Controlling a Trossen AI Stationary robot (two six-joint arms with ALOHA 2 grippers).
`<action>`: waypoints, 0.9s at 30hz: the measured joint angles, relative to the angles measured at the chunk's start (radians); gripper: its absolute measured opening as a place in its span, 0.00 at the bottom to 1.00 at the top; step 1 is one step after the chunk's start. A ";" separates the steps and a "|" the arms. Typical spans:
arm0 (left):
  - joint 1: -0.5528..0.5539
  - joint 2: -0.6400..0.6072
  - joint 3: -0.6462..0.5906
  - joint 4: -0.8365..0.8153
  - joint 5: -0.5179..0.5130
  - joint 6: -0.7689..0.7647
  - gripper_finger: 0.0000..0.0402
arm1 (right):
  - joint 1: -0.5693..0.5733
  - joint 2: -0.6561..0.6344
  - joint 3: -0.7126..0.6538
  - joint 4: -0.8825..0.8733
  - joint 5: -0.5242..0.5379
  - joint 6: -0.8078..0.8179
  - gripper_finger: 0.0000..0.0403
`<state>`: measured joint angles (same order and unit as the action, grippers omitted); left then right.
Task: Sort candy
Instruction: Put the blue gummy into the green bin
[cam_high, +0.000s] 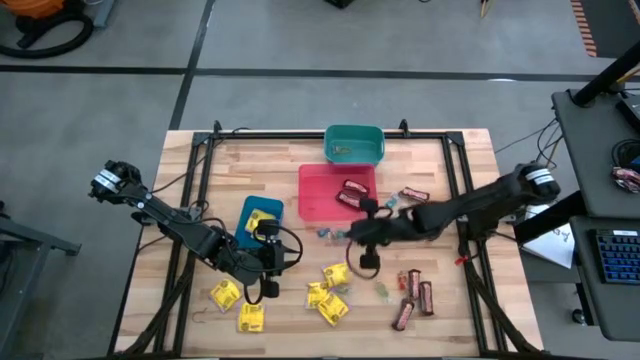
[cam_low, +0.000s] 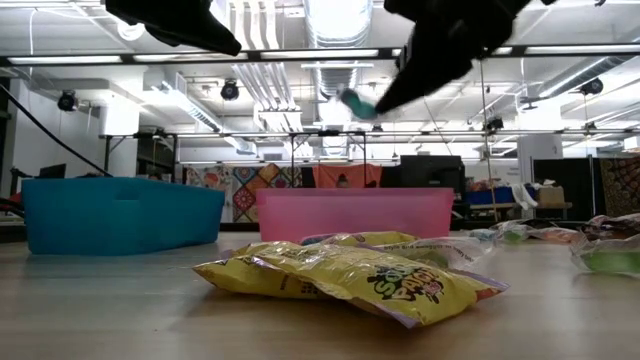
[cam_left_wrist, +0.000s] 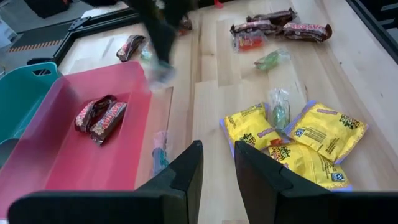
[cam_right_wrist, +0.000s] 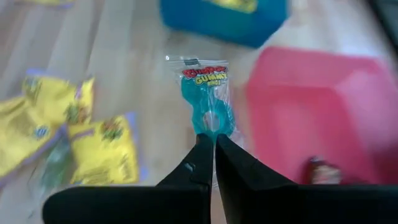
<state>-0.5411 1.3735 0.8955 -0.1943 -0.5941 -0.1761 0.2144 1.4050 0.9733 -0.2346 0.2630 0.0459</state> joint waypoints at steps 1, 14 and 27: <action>0.000 0.000 0.000 0.000 0.000 0.000 0.19 | -0.020 -0.020 0.000 -0.001 0.000 -0.013 0.02; 0.000 0.000 -0.002 0.000 0.000 -0.017 0.19 | -0.410 -0.114 0.001 -0.003 0.001 -0.254 0.02; 0.000 0.000 -0.002 0.000 -0.017 -0.028 0.19 | -0.713 0.003 0.001 0.009 -0.009 -0.402 0.02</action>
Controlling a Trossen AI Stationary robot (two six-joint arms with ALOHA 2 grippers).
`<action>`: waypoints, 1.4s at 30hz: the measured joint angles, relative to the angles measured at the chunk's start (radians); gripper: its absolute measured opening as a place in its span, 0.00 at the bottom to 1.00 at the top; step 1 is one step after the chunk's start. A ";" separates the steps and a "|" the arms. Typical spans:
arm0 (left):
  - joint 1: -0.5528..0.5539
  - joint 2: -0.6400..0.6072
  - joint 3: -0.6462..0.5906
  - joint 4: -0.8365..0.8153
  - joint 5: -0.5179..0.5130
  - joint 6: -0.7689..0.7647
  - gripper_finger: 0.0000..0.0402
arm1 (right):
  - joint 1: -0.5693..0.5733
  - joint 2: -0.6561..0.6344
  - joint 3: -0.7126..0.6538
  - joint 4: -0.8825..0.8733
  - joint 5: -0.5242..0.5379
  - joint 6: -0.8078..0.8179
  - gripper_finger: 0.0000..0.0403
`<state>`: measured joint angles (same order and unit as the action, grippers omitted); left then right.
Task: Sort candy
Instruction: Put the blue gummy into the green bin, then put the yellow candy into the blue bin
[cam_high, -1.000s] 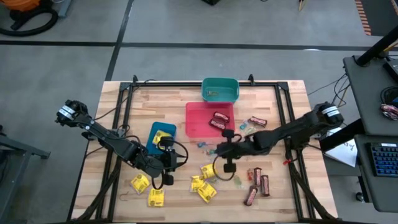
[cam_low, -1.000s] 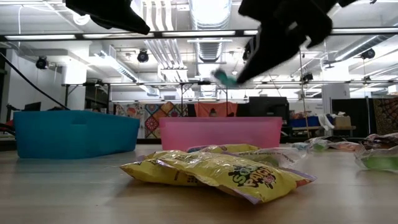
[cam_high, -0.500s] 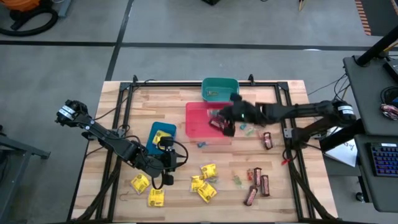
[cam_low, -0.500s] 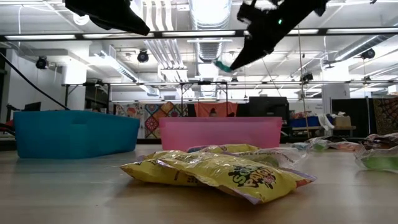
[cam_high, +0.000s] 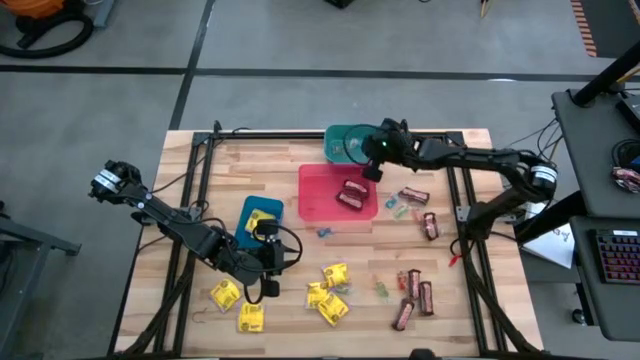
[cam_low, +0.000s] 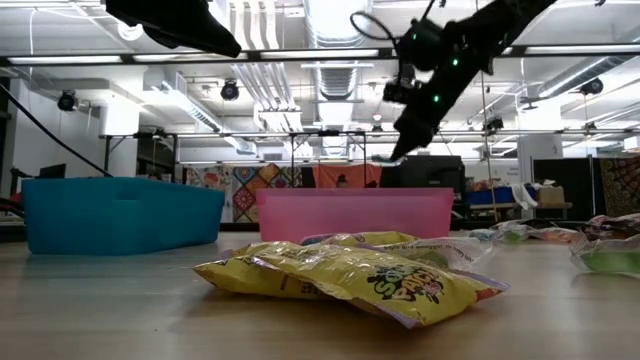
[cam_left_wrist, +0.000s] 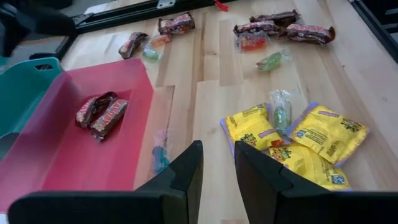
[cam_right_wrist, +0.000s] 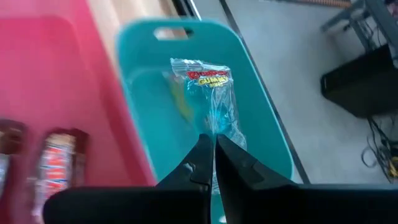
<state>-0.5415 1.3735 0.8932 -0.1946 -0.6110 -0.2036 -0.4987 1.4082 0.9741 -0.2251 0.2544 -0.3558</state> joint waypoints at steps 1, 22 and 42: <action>0.000 0.000 0.000 0.000 -0.008 0.000 0.19 | -0.012 0.011 0.000 0.001 0.000 -0.004 0.02; 0.000 0.000 0.000 0.000 -0.010 -0.024 0.19 | -0.060 0.072 0.000 0.037 -0.026 0.069 0.23; -0.013 0.000 0.077 -0.286 0.300 -0.545 0.19 | 0.110 -0.232 0.000 -0.175 -0.185 0.346 0.23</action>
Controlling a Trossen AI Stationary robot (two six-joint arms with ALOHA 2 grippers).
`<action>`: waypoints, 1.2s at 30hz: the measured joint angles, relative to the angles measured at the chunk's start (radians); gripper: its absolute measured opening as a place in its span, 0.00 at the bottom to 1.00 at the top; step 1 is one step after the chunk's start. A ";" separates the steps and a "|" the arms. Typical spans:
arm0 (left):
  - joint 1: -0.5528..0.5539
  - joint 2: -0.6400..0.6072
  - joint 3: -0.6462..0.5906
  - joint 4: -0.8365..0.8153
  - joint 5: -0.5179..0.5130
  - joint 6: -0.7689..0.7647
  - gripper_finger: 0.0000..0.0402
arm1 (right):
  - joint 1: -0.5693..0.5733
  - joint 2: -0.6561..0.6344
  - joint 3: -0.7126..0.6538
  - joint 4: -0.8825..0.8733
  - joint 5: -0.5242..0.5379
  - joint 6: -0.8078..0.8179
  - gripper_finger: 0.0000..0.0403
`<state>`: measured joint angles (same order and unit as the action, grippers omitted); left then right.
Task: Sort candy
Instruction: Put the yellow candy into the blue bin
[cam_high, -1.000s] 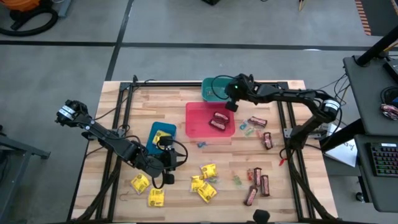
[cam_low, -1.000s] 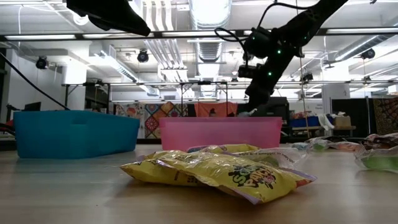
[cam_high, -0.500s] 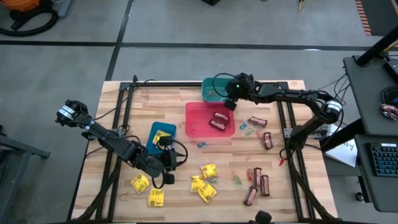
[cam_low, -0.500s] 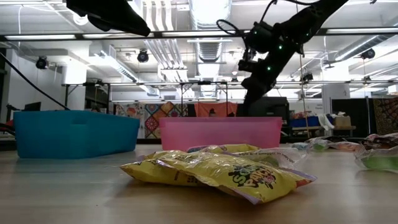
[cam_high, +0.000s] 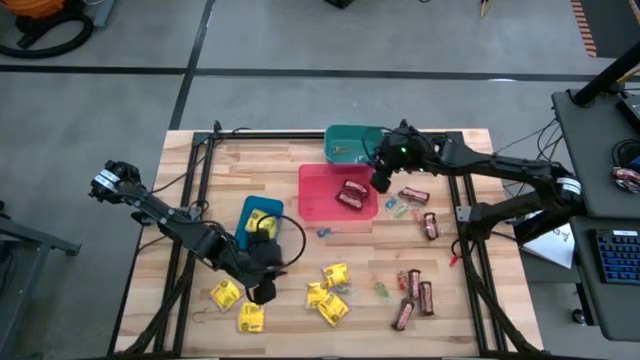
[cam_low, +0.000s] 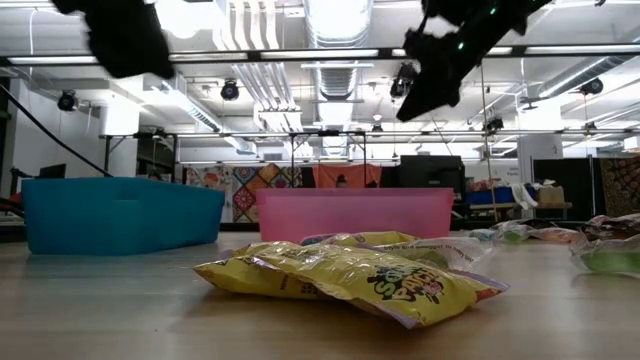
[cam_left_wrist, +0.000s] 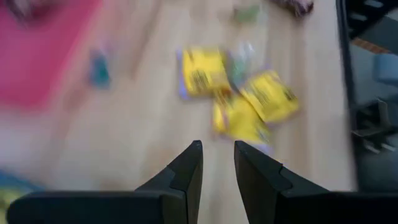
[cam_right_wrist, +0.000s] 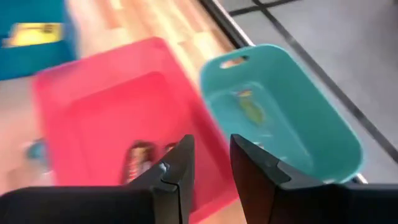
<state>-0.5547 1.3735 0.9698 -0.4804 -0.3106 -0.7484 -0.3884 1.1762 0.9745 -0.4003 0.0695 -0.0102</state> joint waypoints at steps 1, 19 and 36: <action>-0.007 0.000 0.007 -0.025 0.042 -0.054 0.19 | 0.022 -0.016 0.000 -0.015 0.001 0.011 0.23; -0.269 0.002 0.018 -0.308 0.329 -0.951 0.19 | 0.213 -0.032 0.000 -0.022 0.011 0.055 0.23; -0.284 0.220 0.018 -0.374 0.448 -1.036 0.36 | 0.223 -0.022 0.000 -0.014 0.010 0.058 0.23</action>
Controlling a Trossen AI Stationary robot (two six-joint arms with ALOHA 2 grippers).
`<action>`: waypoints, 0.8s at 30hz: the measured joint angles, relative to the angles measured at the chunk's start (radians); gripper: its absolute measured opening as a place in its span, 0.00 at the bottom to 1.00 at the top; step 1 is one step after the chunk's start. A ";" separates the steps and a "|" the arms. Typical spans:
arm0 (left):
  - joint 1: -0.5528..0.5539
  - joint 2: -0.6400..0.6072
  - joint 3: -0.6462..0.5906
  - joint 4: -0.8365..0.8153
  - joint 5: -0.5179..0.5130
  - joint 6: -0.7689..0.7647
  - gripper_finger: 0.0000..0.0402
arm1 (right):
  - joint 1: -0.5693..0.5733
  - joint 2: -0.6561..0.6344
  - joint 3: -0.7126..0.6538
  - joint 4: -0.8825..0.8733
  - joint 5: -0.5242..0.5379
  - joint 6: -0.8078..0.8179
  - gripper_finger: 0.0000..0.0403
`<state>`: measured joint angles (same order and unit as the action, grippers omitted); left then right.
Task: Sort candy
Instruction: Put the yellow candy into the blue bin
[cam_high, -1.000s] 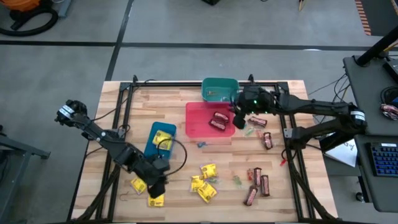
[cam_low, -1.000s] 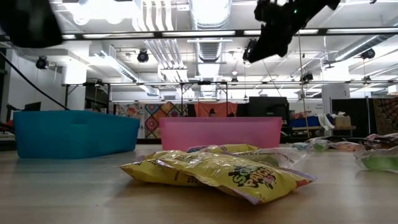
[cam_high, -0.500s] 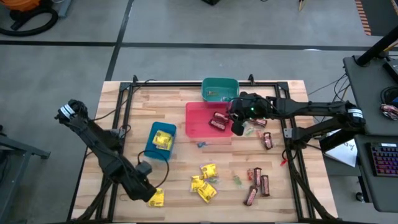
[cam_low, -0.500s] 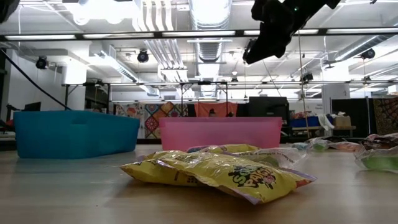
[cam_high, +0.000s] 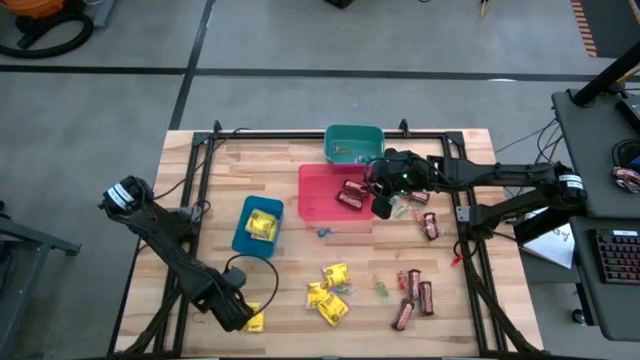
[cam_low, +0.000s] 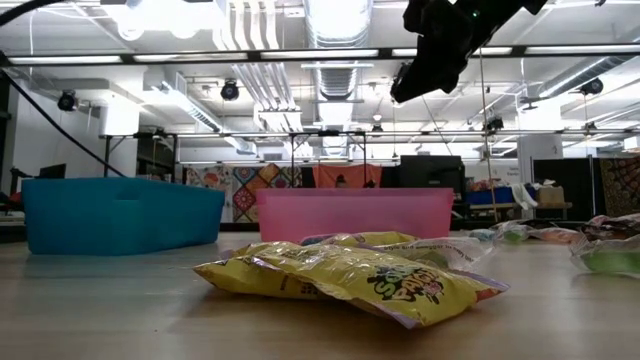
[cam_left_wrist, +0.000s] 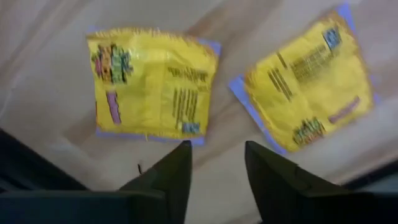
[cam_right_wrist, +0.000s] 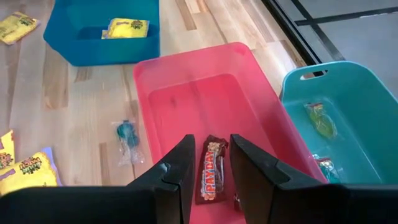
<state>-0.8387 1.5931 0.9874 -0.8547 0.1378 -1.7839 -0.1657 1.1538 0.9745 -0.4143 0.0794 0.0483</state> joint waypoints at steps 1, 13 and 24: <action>0.001 0.013 0.000 -0.004 -0.009 0.003 0.38 | 0.002 0.000 0.000 0.000 0.000 0.005 0.23; 0.001 0.143 0.000 -0.008 -0.034 0.071 0.52 | 0.018 0.000 0.000 0.000 0.000 0.012 0.23; 0.001 0.156 0.003 -0.003 -0.042 0.082 0.26 | 0.018 0.000 0.000 0.000 -0.001 0.012 0.21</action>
<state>-0.8379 1.7489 0.9905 -0.8576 0.0963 -1.7021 -0.1478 1.1538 0.9745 -0.4141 0.0788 0.0601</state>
